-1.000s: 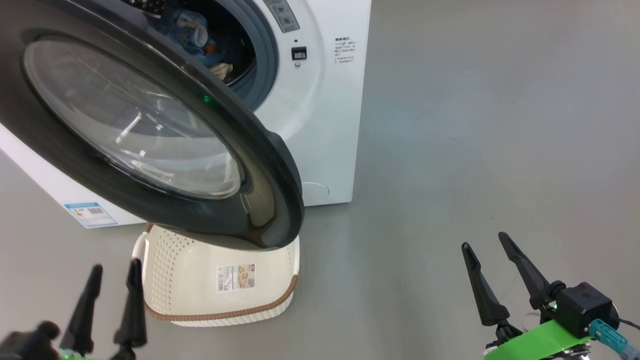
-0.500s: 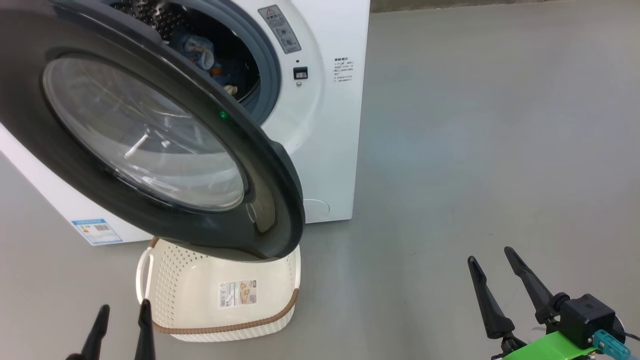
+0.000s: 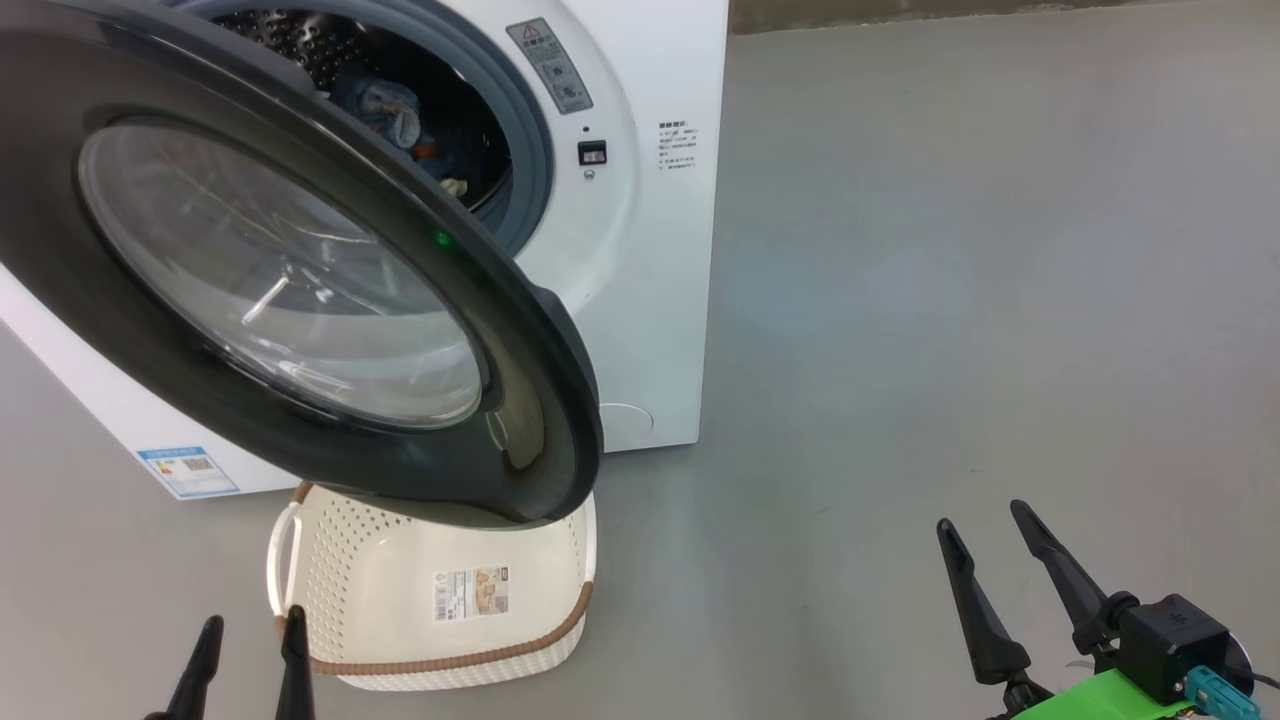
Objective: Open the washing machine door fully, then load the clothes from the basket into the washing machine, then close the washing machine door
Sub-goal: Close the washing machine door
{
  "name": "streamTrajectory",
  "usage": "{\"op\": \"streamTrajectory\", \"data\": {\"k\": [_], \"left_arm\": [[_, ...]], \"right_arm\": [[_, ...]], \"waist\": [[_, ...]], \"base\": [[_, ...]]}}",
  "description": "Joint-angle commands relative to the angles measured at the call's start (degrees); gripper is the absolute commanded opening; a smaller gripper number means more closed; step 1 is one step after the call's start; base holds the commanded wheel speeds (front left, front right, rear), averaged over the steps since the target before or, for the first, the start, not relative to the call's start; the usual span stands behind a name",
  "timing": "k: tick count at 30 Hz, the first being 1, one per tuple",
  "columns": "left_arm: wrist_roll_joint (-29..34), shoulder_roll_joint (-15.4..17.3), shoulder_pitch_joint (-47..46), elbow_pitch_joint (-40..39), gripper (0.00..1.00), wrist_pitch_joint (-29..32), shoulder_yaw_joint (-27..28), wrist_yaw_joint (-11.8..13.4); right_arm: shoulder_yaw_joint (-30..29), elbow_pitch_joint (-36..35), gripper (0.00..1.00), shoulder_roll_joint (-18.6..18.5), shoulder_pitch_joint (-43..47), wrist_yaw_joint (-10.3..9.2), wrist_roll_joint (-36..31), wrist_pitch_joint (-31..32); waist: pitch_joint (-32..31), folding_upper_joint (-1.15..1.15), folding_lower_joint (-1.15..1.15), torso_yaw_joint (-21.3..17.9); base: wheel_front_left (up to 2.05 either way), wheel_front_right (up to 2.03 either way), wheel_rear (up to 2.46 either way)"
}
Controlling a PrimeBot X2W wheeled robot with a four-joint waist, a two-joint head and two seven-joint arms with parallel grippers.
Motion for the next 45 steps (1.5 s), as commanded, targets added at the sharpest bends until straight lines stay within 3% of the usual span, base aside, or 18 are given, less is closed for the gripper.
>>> {"op": "streamTrajectory", "data": {"k": [1,18,19,20,32,45], "left_arm": [[0.7,1.2,-1.5,-1.0,1.00,-0.6,1.7,0.6],[1.4,1.4,-2.1,-1.7,1.00,-0.9,0.8,1.7],[1.5,1.4,-2.2,-1.8,1.00,-0.9,0.8,1.8],[1.5,1.4,-2.3,-1.8,1.00,-0.9,0.7,1.8],[2.3,1.3,-3.4,-2.4,1.00,-1.7,-0.4,2.2],[3.2,0.2,-5.9,-1.7,1.00,-2.8,-2.5,2.0]], "right_arm": [[1.0,-1.4,1.00,-0.4,-0.7,0.09,-0.8,0.1],[-0.1,-1.3,1.00,-0.1,-1.1,0.09,-3.1,0.0],[-0.3,-1.3,0.75,-0.1,-1.1,0.09,-3.3,0.0],[-0.5,-1.3,0.00,0.0,-1.1,0.09,-3.3,0.1],[-0.1,1.8,0.00,-0.2,-3.9,0.09,-3.6,0.8],[2.1,12.4,0.00,-2.6,-16.5,0.09,-2.3,0.0]], "waist": [[0.0,0.00,0.00,0.0],[0.7,0.00,0.00,0.0],[0.7,0.00,0.00,0.0],[0.8,0.00,0.00,0.1],[1.7,0.00,0.00,1.3],[3.5,0.00,0.00,6.4]], "base": [[0.00,0.00,0.00],[0.00,0.00,0.00],[0.00,0.00,0.00],[0.00,0.00,0.00],[0.00,0.00,0.00],[0.00,0.00,0.00]]}}
